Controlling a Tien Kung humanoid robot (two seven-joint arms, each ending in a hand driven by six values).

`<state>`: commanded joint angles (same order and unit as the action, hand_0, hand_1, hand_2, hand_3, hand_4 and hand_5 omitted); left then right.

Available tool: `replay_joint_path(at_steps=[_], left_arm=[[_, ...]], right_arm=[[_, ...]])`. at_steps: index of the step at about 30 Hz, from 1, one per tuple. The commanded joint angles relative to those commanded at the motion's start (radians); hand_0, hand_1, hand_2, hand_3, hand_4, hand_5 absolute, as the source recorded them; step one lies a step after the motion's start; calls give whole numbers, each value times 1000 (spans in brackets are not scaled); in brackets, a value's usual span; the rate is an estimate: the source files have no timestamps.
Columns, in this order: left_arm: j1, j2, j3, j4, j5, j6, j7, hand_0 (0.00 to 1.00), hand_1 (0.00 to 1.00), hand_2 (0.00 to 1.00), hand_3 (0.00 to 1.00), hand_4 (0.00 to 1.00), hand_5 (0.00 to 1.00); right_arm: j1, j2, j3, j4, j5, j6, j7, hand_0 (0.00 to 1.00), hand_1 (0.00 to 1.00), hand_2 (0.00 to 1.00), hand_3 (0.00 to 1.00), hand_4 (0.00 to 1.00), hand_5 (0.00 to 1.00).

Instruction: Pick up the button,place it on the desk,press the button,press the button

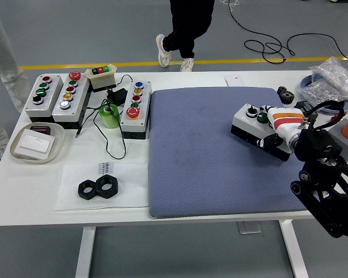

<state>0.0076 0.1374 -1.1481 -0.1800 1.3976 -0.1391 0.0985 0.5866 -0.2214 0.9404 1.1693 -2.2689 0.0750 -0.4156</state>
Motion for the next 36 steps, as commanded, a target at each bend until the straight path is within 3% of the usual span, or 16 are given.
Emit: replay_joint_path(at_steps=[7, 19, 26, 36], left_arm=[[-3, 0, 0, 0, -3, 1, 0, 742, 914, 982, 949, 609, 998], [-6, 1, -4, 0, -5, 3, 0, 742, 914, 982, 948, 609, 998], [-4, 1, -13, 0, 5, 2, 2, 742, 914, 982, 948, 609, 998], [2, 0, -22, 0, 16, 1, 4, 742, 915, 982, 948, 608, 998]], right_arm=[[2, -18, -8, 39, 0, 4, 7, 228, 252, 301, 458, 545, 2], [9, -72, -56, 169, 0, 22, 24, 225, 249, 299, 459, 548, 2], [-2, -73, -67, 197, 0, 23, 36, 224, 247, 298, 459, 550, 2], [-38, -93, -90, 293, 0, 35, 73, 224, 247, 297, 460, 552, 2]])
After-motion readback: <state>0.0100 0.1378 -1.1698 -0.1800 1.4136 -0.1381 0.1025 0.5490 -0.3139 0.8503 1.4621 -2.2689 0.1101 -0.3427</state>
